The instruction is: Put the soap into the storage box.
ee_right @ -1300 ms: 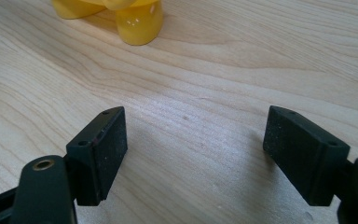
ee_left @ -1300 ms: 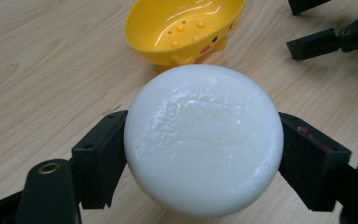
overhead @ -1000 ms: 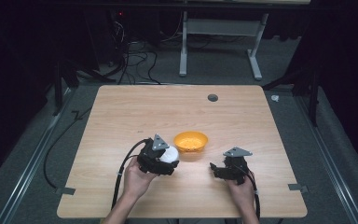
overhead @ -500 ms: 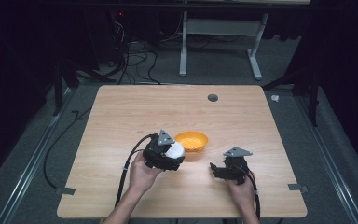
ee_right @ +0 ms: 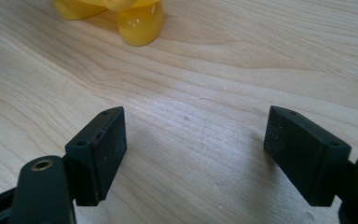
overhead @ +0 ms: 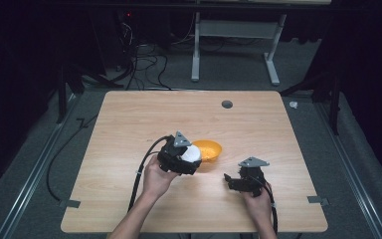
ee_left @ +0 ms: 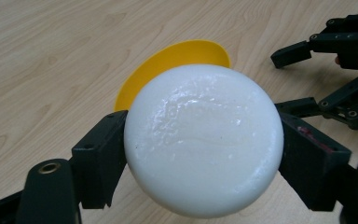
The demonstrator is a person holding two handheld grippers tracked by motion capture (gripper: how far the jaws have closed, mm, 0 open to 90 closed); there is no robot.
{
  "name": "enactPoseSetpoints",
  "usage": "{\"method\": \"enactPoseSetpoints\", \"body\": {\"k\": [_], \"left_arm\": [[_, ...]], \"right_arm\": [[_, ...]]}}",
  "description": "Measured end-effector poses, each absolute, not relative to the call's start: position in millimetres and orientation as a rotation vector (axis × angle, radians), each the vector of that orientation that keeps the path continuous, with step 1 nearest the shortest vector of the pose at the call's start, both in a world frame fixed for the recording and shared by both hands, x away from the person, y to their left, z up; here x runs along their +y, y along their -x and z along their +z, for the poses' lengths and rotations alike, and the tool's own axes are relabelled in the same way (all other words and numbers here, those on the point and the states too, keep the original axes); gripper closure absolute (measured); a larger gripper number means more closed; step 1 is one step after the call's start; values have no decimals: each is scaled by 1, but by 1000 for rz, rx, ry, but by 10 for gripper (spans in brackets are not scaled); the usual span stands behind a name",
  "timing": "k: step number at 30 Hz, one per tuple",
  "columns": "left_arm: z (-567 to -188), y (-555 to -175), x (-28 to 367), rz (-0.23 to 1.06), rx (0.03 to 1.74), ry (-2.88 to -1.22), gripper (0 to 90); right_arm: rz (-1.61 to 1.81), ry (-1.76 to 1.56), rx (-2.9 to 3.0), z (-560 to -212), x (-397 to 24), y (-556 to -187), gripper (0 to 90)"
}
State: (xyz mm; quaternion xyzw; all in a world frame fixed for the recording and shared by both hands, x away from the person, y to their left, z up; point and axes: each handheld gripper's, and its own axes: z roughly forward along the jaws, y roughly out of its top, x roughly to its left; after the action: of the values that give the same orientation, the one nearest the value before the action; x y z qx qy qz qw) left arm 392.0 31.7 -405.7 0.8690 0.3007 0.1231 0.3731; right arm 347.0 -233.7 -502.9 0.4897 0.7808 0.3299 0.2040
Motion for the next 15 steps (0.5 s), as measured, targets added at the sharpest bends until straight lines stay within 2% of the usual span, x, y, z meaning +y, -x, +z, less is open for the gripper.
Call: {"method": "enactPoseSetpoints", "body": {"k": [15], "left_arm": [[-406, -409, 16, 301, 758, -2223, 234]], "right_arm": [[911, -1365, 2180, -503, -233, -347, 222]]}}
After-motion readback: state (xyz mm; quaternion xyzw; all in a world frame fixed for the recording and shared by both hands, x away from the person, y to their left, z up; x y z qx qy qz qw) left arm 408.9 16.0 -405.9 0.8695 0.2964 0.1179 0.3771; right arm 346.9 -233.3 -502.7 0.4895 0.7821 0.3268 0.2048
